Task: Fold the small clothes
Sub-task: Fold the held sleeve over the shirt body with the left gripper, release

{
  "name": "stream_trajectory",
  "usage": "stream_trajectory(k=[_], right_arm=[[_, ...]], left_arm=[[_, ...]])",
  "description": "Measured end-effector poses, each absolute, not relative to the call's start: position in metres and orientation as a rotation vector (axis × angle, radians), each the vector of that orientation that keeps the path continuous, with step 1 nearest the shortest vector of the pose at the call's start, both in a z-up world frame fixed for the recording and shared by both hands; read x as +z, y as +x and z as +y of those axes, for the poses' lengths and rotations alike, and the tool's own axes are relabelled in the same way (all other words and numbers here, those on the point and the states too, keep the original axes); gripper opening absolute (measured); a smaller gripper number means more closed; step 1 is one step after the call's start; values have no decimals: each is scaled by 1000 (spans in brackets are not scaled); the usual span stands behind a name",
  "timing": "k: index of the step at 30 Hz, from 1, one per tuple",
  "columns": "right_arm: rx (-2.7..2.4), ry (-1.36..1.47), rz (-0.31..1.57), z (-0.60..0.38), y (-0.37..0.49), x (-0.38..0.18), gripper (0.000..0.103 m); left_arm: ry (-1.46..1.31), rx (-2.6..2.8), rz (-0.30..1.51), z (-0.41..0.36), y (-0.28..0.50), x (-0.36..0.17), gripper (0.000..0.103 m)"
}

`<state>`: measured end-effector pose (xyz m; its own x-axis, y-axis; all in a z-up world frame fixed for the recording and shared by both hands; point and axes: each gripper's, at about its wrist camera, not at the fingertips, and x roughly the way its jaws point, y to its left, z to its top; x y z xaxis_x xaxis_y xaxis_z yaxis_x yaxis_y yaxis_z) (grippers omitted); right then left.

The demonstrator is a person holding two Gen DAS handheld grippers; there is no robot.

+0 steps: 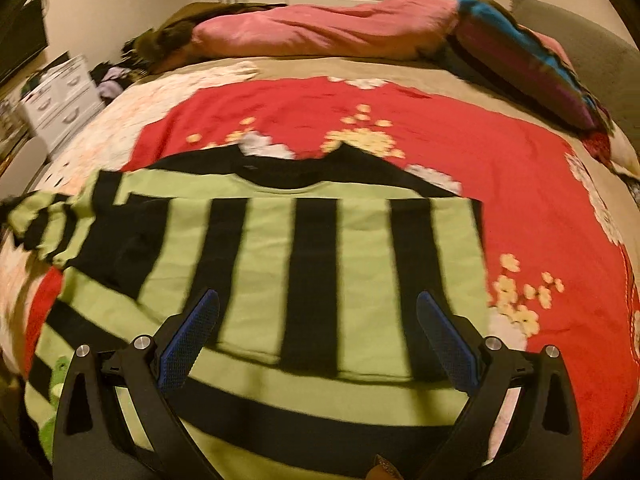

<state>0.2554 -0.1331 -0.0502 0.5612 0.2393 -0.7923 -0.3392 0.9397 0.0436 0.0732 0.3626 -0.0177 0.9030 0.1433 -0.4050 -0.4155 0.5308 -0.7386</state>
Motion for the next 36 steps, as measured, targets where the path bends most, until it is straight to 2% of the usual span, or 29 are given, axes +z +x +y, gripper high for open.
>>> stream_trajectory(k=[6, 12, 15, 21, 26, 29, 30, 31, 34, 36], right_arm=[[293, -15, 927, -171, 275, -56, 99], [242, 124, 932, -210, 294, -52, 99], [232, 212, 962, -230, 302, -51, 99], [209, 365, 979, -268, 308, -42, 99], [160, 448, 991, -296, 311, -42, 99], [149, 468, 999, -303, 312, -44, 99], [152, 461, 997, -302, 312, -43, 99], [160, 447, 993, -299, 311, -41, 99], [191, 401, 993, -289, 312, -40, 99], [224, 370, 985, -280, 311, -38, 99]], left_arm=[[-855, 326, 307, 316, 74, 26, 2], [-685, 203, 354, 228, 107, 72, 2], [-606, 138, 402, 180, 125, 76, 2], [-493, -13, 550, 80, 166, 48, 2], [-429, -133, 776, 7, 208, -19, 5], [-450, -175, 923, -11, 224, -61, 27], [-486, -201, 986, -15, 226, -75, 45], [-498, -215, 1016, -18, 225, -80, 57], [-445, -256, 1022, -22, 216, -75, 70], [-424, -294, 998, -19, 202, -58, 73]])
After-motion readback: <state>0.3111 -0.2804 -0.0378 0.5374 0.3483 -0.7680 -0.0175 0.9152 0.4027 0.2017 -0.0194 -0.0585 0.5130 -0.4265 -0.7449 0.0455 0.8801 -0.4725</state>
